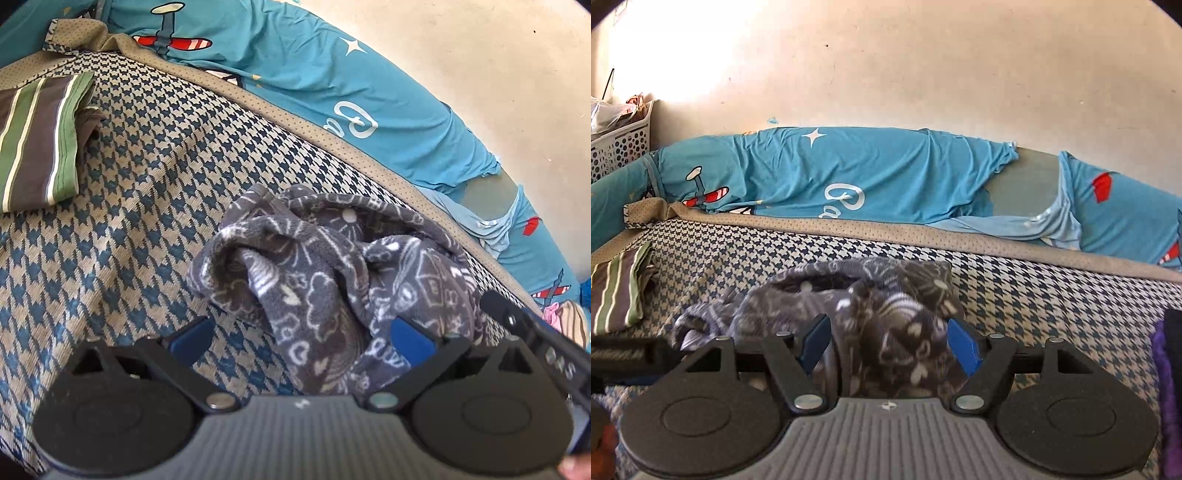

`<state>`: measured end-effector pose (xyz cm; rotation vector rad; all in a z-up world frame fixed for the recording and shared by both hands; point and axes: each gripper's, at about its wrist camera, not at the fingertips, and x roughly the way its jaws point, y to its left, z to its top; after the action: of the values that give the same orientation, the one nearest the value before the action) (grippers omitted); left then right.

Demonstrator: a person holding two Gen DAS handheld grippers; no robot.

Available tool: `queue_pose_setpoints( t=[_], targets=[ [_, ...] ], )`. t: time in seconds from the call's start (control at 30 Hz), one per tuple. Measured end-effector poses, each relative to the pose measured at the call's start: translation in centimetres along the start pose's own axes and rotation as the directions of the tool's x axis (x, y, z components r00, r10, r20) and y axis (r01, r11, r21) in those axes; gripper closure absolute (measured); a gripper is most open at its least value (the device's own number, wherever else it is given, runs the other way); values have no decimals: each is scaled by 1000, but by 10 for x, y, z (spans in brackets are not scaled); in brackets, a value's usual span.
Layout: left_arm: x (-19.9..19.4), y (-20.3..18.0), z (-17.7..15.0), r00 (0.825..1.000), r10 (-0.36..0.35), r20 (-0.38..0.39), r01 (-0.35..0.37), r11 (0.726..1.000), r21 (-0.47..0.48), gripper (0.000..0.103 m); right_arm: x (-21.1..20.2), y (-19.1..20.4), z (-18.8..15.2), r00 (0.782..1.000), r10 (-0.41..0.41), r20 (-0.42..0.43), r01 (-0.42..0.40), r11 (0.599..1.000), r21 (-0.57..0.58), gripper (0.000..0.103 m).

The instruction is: Fold clothes

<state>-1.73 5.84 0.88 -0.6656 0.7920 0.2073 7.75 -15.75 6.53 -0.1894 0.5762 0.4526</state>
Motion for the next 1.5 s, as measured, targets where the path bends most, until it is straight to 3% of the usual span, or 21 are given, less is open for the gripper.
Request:
queue_pose_setpoints(
  t=[0.2, 0.43, 0.63, 0.7, 0.77, 0.93, 1.2, 1.37, 1.5],
  targets=[
    [8, -3, -1, 1000, -3, -10, 3, 1000, 10, 0, 36, -11, 7, 1000, 25, 9, -25, 1000, 11, 26],
    [19, -5, -3, 999, -35, -34, 35, 999, 16, 0, 80, -38, 8, 999, 43, 6, -43, 992, 120, 15],
    [32, 0, -7, 997, -55, -60, 56, 998, 12, 0, 116, -48, 4, 991, 118, -58, -105, 977, 187, 11],
    [37, 0, -9, 996, -57, -69, 58, 998, 13, 0, 125, -50, 2, 988, 142, -66, -124, 968, 220, 16],
    [40, 1, -10, 995, -66, -77, 67, 998, 11, 0, 132, -52, 0, 983, 165, -83, -138, 954, 265, 48],
    [42, -3, -13, 995, -66, -69, 68, 997, 28, 0, 128, -53, -1, 985, 162, -66, -136, 946, 294, 75],
    [38, -12, -11, 996, -81, -22, 82, 994, 72, 0, 83, -72, 18, 994, 61, 92, -87, 947, 310, 81],
    [40, -23, -5, 997, -77, 16, 75, 989, 124, 0, 51, -103, 22, 988, -66, 141, 9, 928, 373, 82],
    [42, -22, -8, 998, -63, 12, 61, 989, 135, 0, 32, -133, 18, 974, -181, 134, 112, 906, 408, 82]
  ],
)
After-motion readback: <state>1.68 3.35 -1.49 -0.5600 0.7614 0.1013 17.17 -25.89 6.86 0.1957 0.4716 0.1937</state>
